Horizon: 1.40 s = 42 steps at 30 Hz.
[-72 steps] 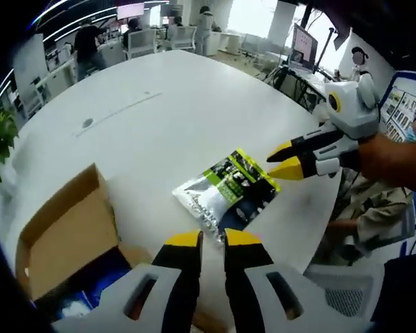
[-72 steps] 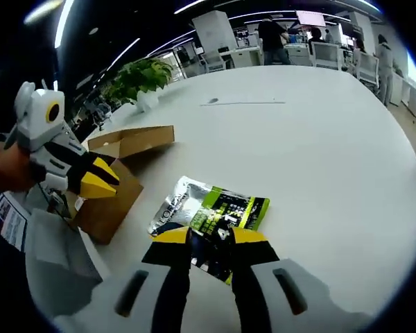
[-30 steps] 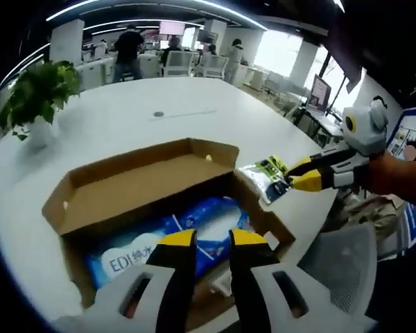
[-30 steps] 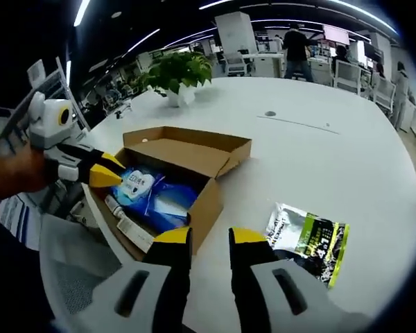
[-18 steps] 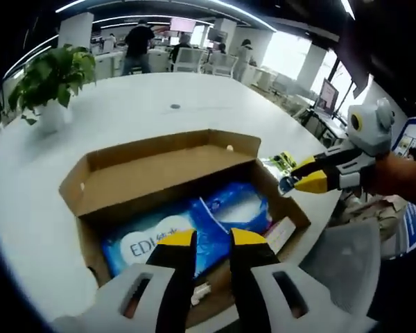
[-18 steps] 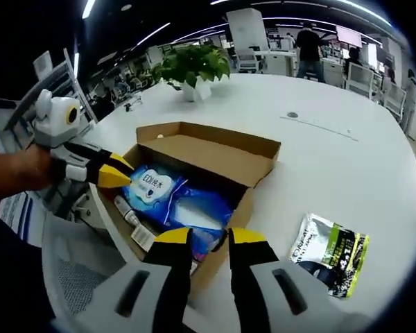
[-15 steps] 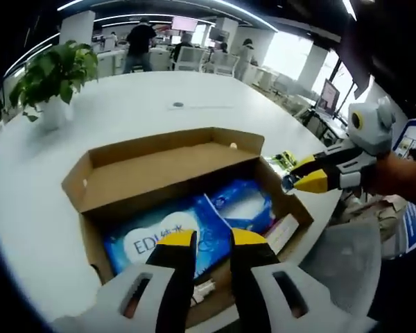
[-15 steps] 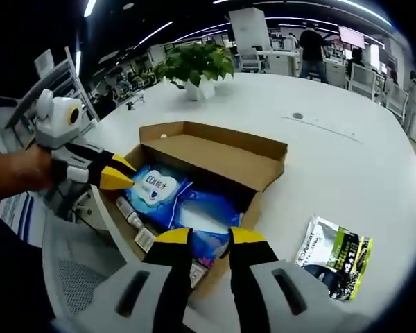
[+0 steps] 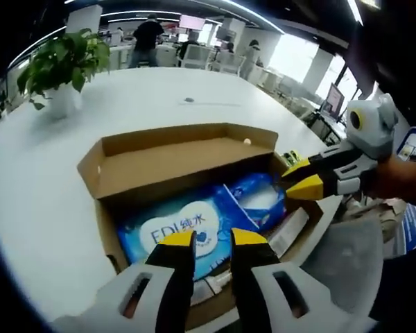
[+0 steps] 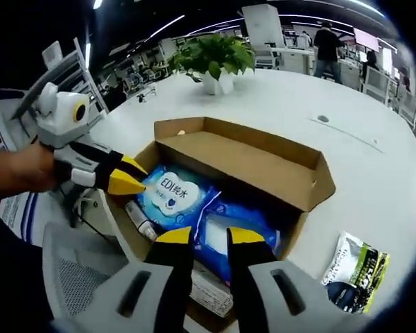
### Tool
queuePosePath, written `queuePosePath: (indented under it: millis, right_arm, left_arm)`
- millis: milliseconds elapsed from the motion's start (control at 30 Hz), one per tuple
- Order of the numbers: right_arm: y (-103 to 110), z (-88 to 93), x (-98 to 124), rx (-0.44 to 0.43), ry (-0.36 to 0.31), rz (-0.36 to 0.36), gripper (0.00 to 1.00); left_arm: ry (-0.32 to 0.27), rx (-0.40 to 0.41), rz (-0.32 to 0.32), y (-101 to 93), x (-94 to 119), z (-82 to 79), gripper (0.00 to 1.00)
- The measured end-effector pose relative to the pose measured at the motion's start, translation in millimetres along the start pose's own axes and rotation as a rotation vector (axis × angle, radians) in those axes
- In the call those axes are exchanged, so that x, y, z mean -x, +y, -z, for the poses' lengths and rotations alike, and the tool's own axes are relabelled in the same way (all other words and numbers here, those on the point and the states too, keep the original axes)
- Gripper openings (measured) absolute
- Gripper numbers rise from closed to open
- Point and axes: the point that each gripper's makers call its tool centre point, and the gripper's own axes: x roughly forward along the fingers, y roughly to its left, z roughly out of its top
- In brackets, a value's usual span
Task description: Operate the shoe box by opening the lid, removing the specified soft item, and placing it in the target area until the item is outside and the box remains undamaged.
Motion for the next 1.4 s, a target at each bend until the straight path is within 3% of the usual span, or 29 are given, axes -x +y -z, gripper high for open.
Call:
queuePosePath:
  millis: [300, 700, 1400]
  right_arm:
    - [18.5, 3.8, -30.4, 0.024, 0.047, -0.044, 0.16]
    - [16.6, 21.3, -53.4, 0.045, 0.130, -0.051, 0.16]
    - [15.6, 13.6, -90.7, 0.002, 0.166, -0.051, 0.12]
  left_arm:
    - [0.015, 0.018, 0.004, 9.2, 0.1, 8.7, 0.16]
    - [0.019, 0.049, 0.016, 15.6, -1.5, 17.5, 0.16]
    - [0.035, 0.071, 0.031, 21.4, -2.4, 29.4, 0.16]
